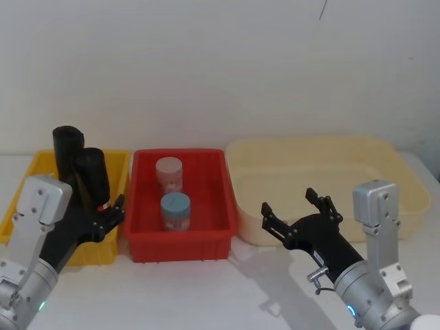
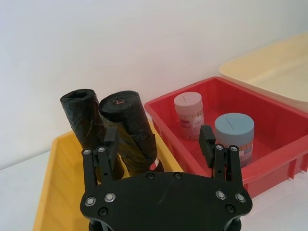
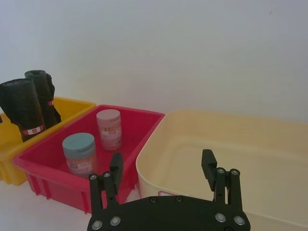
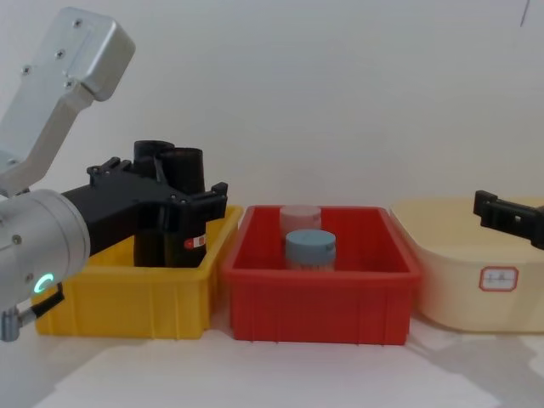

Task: Pick up the garbage bag with the one hand and transfer it to the other hand.

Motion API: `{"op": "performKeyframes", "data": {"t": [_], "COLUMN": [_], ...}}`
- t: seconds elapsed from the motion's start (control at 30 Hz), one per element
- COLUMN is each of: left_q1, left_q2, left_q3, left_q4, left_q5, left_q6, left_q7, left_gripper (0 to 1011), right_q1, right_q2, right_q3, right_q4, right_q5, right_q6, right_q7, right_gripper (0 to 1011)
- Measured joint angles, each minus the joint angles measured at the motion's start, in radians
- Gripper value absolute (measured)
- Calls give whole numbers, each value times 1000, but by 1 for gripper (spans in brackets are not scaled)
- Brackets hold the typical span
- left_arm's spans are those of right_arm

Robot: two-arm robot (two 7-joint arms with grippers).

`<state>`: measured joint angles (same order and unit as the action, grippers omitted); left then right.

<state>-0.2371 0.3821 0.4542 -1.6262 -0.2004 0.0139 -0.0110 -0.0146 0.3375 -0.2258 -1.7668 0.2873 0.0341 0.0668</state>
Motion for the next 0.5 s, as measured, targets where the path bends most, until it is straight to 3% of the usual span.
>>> {"op": "performKeyframes", "data": {"t": [0.5], "left_q1": [24], "left_q2": [-10], "left_q3": [-15], "left_q4": [-11], "left_q5": [11], "left_q6": [-10], "left_q7": [25], "left_gripper": [1000], "right_q1": [0], "right_q2": [0], "right_q3": [0], "right_q4": [0], "right_q5": [0], "right_q6": [0], "right_q7": [0], "right_gripper": [1004]}}
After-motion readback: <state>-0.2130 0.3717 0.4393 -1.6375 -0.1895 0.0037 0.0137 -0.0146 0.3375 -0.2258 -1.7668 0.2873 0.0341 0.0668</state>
